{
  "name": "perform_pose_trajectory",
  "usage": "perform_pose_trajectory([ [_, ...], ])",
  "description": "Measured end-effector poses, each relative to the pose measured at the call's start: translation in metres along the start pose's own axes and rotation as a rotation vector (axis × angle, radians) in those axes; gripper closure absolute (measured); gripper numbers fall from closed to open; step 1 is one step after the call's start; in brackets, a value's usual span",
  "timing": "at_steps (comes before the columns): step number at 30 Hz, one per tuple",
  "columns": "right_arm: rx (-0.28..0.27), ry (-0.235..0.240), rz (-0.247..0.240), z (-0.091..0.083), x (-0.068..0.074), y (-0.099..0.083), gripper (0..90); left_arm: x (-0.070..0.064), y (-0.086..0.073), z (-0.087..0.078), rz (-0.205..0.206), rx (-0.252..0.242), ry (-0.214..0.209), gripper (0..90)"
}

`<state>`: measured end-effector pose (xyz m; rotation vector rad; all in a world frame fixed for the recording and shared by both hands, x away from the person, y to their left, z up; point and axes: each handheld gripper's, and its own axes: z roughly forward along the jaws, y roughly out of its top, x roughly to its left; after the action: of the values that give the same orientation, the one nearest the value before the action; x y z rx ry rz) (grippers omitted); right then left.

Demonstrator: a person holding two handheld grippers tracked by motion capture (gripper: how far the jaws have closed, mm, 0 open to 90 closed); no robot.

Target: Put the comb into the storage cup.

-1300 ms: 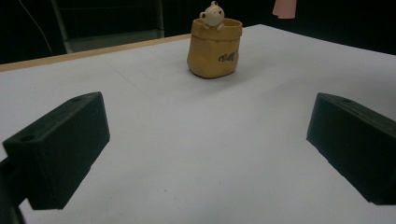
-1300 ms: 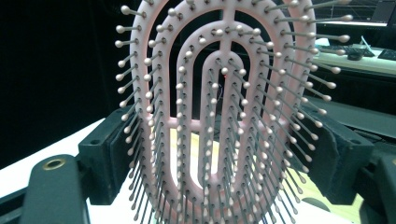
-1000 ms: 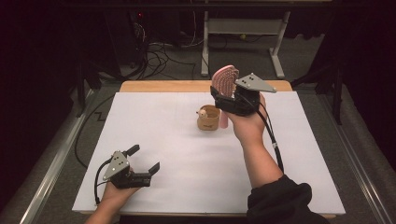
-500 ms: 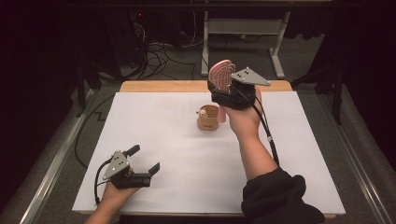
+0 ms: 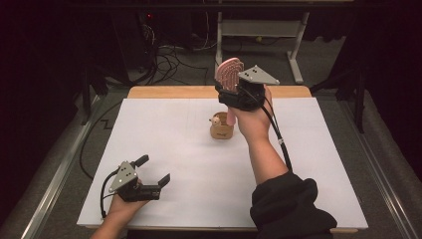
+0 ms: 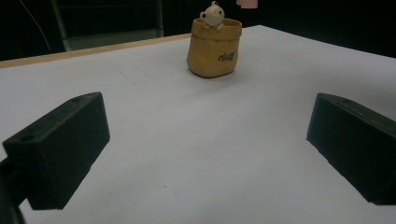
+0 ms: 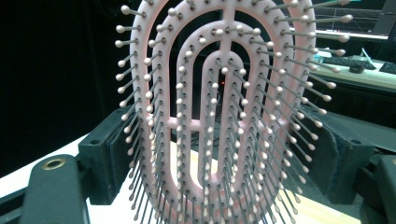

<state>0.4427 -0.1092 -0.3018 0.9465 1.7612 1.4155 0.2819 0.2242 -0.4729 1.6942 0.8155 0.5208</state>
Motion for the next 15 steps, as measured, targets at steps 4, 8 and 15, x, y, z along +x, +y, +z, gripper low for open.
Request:
perform_pose_trajectory([
  [4, -0.004, -0.004, -0.007, 0.004, 0.0, 0.0, 20.5, 0.0, 0.0, 0.0, 0.001, 0.0, -0.004, 0.0],
  [8, -0.011, -0.008, -0.001, 0.007, -0.001, 0.0, 20.5, -0.002, 0.0, 0.001, 0.007, 0.005, -0.009, 0.0],
  [15, -0.014, -0.014, 0.006, 0.011, -0.001, 0.001, 20.4, -0.001, 0.0, 0.001, 0.001, 0.003, -0.008, 0.0],
])
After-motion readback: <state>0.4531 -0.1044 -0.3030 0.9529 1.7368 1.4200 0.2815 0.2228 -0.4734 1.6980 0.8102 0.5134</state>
